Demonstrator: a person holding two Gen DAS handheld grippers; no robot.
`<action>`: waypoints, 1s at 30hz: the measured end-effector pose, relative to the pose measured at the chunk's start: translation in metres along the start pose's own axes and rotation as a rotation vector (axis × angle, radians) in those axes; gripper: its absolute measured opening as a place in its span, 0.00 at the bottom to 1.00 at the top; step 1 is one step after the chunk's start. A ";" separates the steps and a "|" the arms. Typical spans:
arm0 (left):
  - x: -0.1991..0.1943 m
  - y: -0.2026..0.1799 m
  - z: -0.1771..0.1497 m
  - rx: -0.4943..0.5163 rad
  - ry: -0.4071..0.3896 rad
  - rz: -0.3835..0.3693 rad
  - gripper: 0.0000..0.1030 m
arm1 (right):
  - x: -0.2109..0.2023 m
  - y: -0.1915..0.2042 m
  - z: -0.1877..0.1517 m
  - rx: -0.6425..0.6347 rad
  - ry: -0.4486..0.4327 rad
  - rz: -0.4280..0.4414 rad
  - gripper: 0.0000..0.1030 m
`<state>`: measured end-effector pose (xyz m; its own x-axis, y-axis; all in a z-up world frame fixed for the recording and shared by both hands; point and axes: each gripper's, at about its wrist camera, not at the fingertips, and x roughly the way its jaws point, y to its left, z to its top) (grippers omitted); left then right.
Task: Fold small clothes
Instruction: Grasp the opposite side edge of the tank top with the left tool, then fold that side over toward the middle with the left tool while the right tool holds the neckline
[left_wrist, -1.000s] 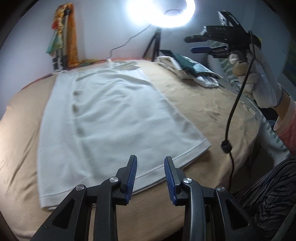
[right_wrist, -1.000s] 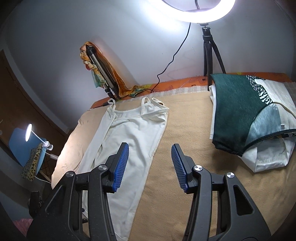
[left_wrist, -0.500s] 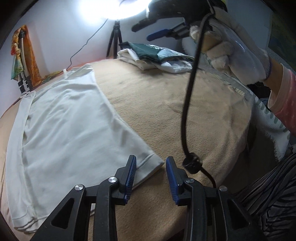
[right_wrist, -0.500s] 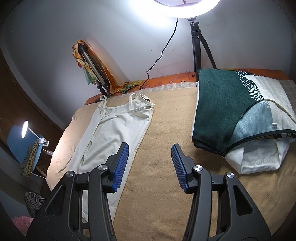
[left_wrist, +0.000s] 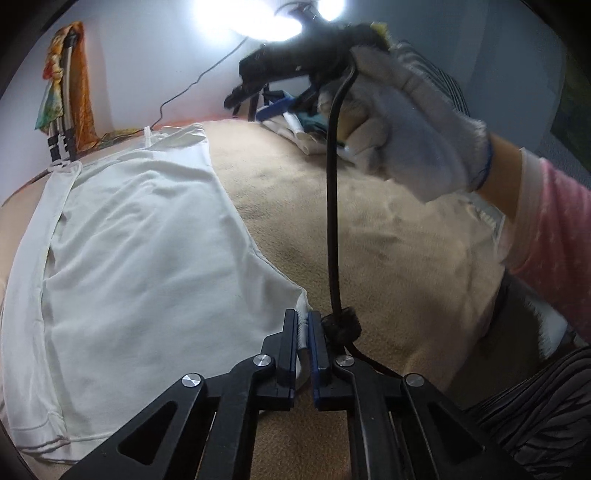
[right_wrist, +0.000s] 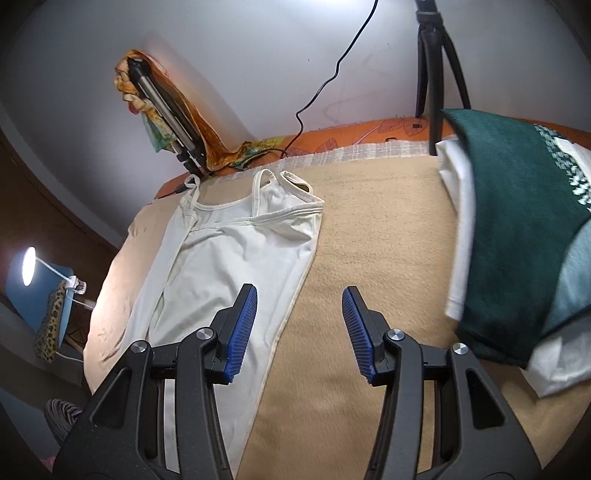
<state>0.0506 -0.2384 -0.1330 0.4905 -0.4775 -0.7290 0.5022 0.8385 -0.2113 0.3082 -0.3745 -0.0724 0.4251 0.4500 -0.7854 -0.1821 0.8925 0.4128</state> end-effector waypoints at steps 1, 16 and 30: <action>-0.003 0.003 0.000 -0.014 -0.008 -0.004 0.02 | 0.009 0.000 0.003 0.007 0.004 0.000 0.49; -0.007 0.024 0.004 -0.100 -0.028 -0.065 0.02 | 0.109 -0.006 0.043 0.050 0.072 -0.055 0.08; -0.042 0.059 -0.006 -0.195 -0.082 -0.088 0.02 | 0.096 0.057 0.067 -0.051 0.085 -0.124 0.05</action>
<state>0.0550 -0.1672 -0.1189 0.5110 -0.5637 -0.6489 0.4019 0.8240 -0.3993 0.3980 -0.2826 -0.0938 0.3706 0.3358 -0.8660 -0.1788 0.9407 0.2883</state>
